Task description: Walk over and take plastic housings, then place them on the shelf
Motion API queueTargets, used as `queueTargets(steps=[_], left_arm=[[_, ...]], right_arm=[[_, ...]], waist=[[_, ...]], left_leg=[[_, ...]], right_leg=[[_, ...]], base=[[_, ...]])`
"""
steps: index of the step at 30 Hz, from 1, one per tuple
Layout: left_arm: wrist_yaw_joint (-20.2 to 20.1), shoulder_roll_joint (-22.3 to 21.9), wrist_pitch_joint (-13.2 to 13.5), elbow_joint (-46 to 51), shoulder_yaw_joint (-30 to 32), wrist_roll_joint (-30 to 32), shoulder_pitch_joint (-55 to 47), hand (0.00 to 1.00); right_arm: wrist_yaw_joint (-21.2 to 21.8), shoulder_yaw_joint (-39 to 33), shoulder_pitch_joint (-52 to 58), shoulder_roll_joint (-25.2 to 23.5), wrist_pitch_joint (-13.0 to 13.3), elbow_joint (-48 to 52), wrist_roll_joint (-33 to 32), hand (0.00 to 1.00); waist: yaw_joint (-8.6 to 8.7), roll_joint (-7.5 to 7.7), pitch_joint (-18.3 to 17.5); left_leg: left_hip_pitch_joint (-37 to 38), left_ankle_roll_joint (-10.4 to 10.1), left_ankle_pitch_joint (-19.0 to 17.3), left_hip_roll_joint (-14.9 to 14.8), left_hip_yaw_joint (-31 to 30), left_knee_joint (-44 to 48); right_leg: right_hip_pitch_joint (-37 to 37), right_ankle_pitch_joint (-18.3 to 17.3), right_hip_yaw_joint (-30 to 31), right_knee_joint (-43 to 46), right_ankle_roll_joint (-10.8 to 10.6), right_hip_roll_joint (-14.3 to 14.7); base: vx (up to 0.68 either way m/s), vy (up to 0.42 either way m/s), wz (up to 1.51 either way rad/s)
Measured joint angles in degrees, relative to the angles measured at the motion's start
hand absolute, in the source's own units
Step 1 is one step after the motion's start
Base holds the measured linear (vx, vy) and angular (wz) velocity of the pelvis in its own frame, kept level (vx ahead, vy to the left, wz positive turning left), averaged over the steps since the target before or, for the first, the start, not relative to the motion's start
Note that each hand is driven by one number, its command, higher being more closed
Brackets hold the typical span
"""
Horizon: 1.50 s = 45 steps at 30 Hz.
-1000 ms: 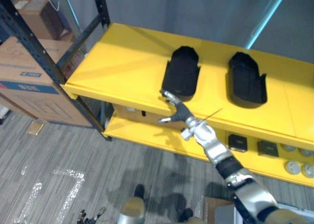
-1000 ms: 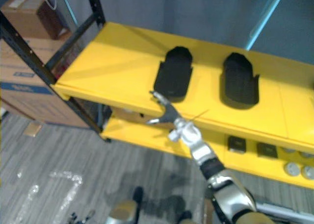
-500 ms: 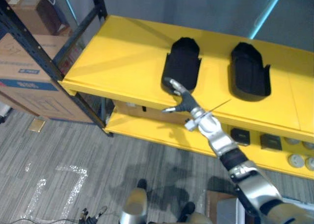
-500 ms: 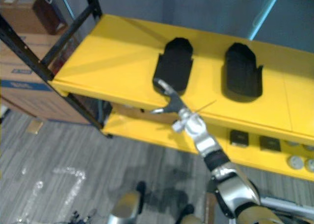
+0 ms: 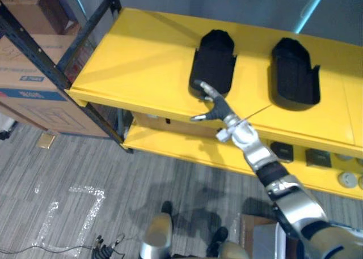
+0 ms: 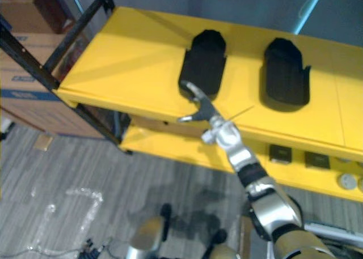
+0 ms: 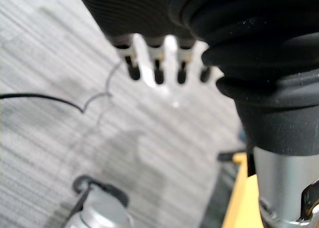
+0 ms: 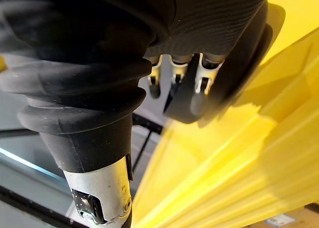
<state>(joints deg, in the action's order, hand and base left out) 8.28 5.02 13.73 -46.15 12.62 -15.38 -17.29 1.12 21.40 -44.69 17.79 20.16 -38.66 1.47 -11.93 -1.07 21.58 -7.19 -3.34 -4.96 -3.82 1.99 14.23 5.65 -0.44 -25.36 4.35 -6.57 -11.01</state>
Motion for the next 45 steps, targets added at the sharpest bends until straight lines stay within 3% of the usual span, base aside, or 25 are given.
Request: queueTargets(steps=[10,21,25,28,31,32,37,40,43,45], left_arm=[[-0.05,0.70,-0.10,0.01,-0.42,-0.50,1.36,0.00],[-1.01,0.76,-0.05,0.01,-0.46,-0.47,1.92,0.00],[-0.96,0.90,0.08,-0.16,-0.16,-0.46,1.98,0.00],[-0.75,0.98,0.11,-0.27,0.20,-0.45,1.98,0.00],[-0.40,0.85,0.70,-0.37,0.21,-0.43,2.41,0.00],[-0.31,0.84,0.80,-0.39,0.24,-0.46,2.53,0.00],[0.97,-0.58,1.72,-1.26,1.57,-0.49,4.23,0.00],[2.13,-1.90,2.37,-1.95,1.95,-0.04,4.46,0.00],[2.80,-2.72,2.26,-2.29,1.88,0.73,4.30,0.00],[2.89,-3.38,2.23,-2.39,1.30,1.65,3.99,0.00]], right_arm=[[-1.64,-0.02,-1.82,0.11,2.47,-2.75,2.28,0.00],[-7.52,0.24,-4.54,0.08,3.62,-4.35,8.50,0.00],[-8.75,0.18,-2.59,-0.92,3.65,3.57,8.26,0.00],[-8.34,0.04,4.05,-2.72,3.31,17.66,6.98,0.00],[-4.93,-2.08,15.21,-3.66,0.21,32.10,0.79,0.00],[-4.39,-2.86,17.19,-3.72,-0.34,34.42,-0.50,0.00],[-0.07,-11.05,36.52,-3.64,-2.15,49.32,-8.98,0.00],[0.08,-16.19,46.52,-4.56,-2.74,51.78,-13.23,0.00],[-2.66,-21.77,52.54,-7.99,-3.21,51.01,-15.35,0.00],[-7.73,-26.12,56.12,-10.74,-3.11,46.65,-17.46,0.00]], waist=[[-0.14,-0.29,0.17],[-0.22,-0.29,0.16],[-0.05,1.01,-0.62],[1.45,3.45,-2.96],[4.50,5.76,-7.15],[5.03,5.90,-7.82],[9.51,5.01,-11.87],[10.59,4.63,-12.98],[11.98,4.23,-13.42],[12.94,3.54,-14.85]], left_leg=[[0.13,-0.27,0.68,0.07,-0.10,-1.67],[0.17,-0.45,0.82,-0.21,0.05,-2.04],[1.63,-0.92,1.11,-0.80,1.84,-4.27],[3.32,-1.26,1.20,-1.52,4.31,-6.13],[5.56,-1.90,0.73,-2.26,7.81,-7.06],[6.02,-2.02,0.60,-2.35,8.21,-7.18],[9.44,-2.41,0.02,-3.16,12.01,-9.15],[10.81,-2.43,0.02,-3.13,13.48,-10.65],[12.34,-2.71,0.97,-2.87,14.60,-12.42],[13.31,-2.86,2.37,-2.68,16.02,-15.11]], right_leg=[[-0.70,-0.09,-0.06,0.23,-0.13,-0.06],[-0.76,-0.28,-0.28,-0.15,-0.14,0.30],[-0.76,0.34,1.39,-1.98,-0.09,1.18],[-0.74,0.90,3.46,-3.75,0.11,1.93],[-0.65,1.12,6.78,-4.46,0.29,2.20],[-0.64,1.13,7.28,-4.46,0.29,2.24],[-0.55,2.38,11.40,-4.99,0.83,2.98],[-0.55,2.38,12.67,-5.29,0.79,3.08],[-0.68,2.27,13.22,-5.35,0.63,3.02],[-1.71,2.21,14.09,-5.26,0.48,3.18]], base=[[0.00,0.000,0.00],[0.00,0.000,0.00],[0.03,-0.026,-0.23],[0.11,-0.034,-0.38],[0.12,-0.012,-0.44],[0.09,0.001,-0.62],[0.03,0.014,-0.41],[-0.04,0.009,-0.31],[-0.07,-0.011,-0.19],[-0.09,-0.018,-0.18]])
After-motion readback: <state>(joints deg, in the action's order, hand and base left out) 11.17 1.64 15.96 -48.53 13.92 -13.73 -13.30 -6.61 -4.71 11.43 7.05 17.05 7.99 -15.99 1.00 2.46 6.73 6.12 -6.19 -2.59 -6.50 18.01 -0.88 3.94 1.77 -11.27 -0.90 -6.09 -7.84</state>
